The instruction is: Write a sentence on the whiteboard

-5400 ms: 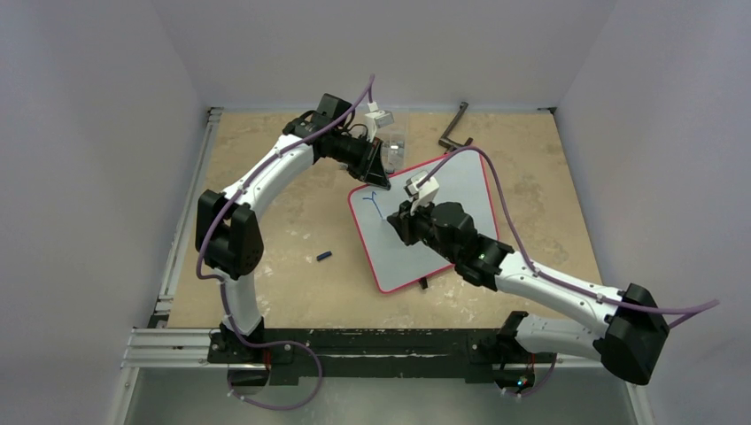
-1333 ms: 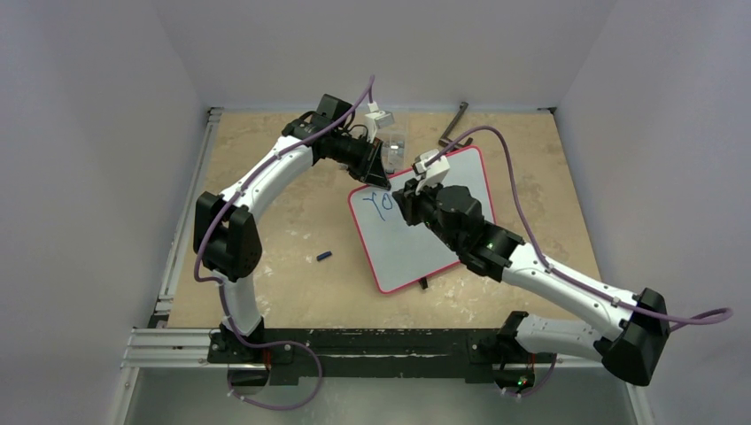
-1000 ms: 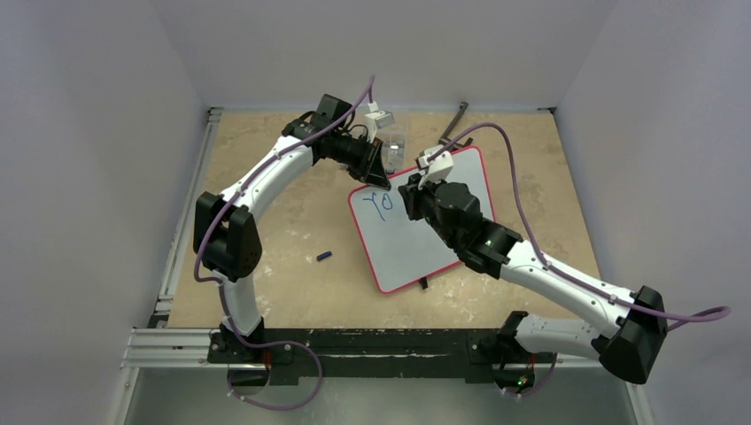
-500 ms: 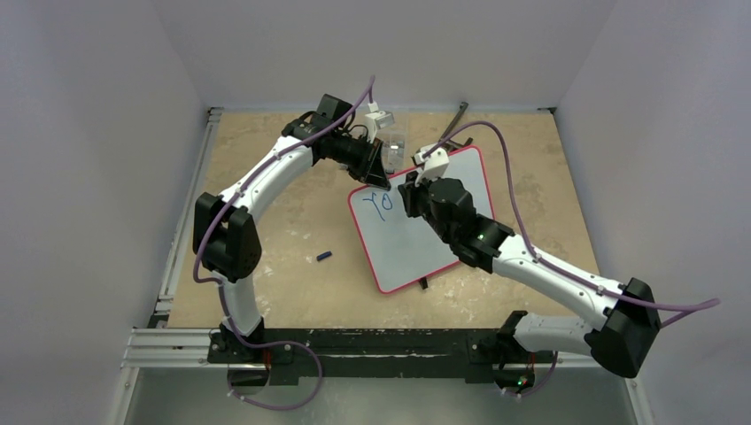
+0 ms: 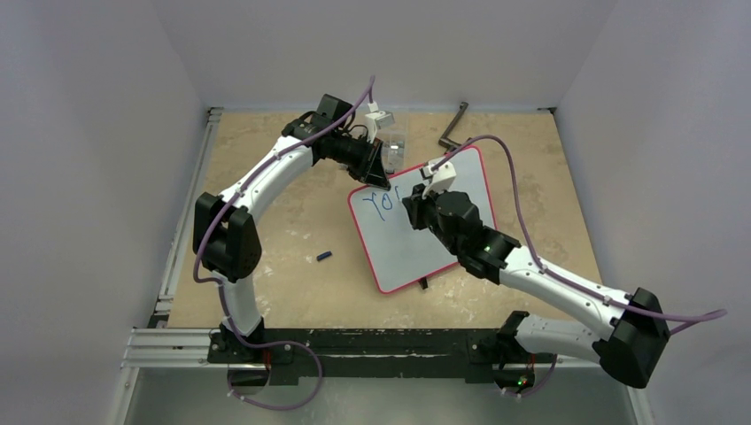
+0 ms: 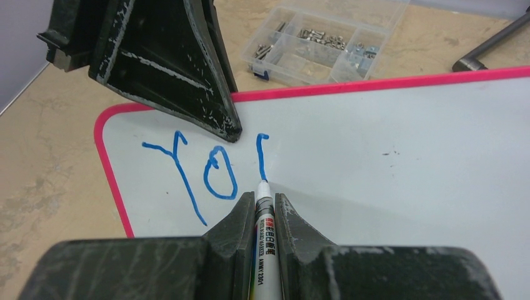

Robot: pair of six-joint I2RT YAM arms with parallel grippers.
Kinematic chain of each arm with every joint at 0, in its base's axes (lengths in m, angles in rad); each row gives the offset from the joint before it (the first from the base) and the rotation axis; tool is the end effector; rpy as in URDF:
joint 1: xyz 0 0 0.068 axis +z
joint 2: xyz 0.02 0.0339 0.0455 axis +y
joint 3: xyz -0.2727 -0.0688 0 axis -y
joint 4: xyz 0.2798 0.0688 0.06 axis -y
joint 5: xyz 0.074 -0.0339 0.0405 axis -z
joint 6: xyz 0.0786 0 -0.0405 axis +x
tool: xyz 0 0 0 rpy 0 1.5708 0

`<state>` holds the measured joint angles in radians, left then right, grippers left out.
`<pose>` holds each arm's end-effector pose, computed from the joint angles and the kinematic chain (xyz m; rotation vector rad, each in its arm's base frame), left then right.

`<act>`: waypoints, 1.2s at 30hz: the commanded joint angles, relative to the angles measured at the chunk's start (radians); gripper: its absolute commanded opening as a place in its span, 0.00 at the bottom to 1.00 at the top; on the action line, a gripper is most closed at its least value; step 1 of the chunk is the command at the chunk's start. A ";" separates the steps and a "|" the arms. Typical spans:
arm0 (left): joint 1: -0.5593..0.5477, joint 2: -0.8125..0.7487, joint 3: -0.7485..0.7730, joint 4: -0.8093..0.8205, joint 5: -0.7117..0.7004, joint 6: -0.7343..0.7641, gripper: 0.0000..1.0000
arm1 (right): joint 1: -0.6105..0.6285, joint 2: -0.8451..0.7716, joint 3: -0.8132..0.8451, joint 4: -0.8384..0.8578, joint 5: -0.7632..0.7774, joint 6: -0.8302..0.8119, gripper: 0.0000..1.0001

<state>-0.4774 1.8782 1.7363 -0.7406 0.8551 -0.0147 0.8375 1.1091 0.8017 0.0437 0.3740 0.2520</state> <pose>0.3882 -0.2676 0.2963 0.9284 2.2379 -1.2655 0.2392 0.2226 0.2918 -0.2724 1.8165 0.4272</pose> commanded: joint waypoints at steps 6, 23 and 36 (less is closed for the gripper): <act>-0.006 -0.046 0.011 0.027 -0.009 0.036 0.00 | -0.002 -0.020 -0.015 -0.073 0.077 0.031 0.00; -0.005 -0.048 0.009 0.023 -0.005 0.039 0.00 | -0.037 0.065 0.136 -0.079 0.143 -0.032 0.00; -0.005 -0.047 0.010 0.022 -0.006 0.040 0.00 | -0.057 0.107 0.193 -0.067 0.114 -0.049 0.00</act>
<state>-0.4774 1.8782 1.7363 -0.7433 0.8474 -0.0147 0.7898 1.2030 0.9623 -0.0441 0.4843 0.2173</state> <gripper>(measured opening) 0.077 0.096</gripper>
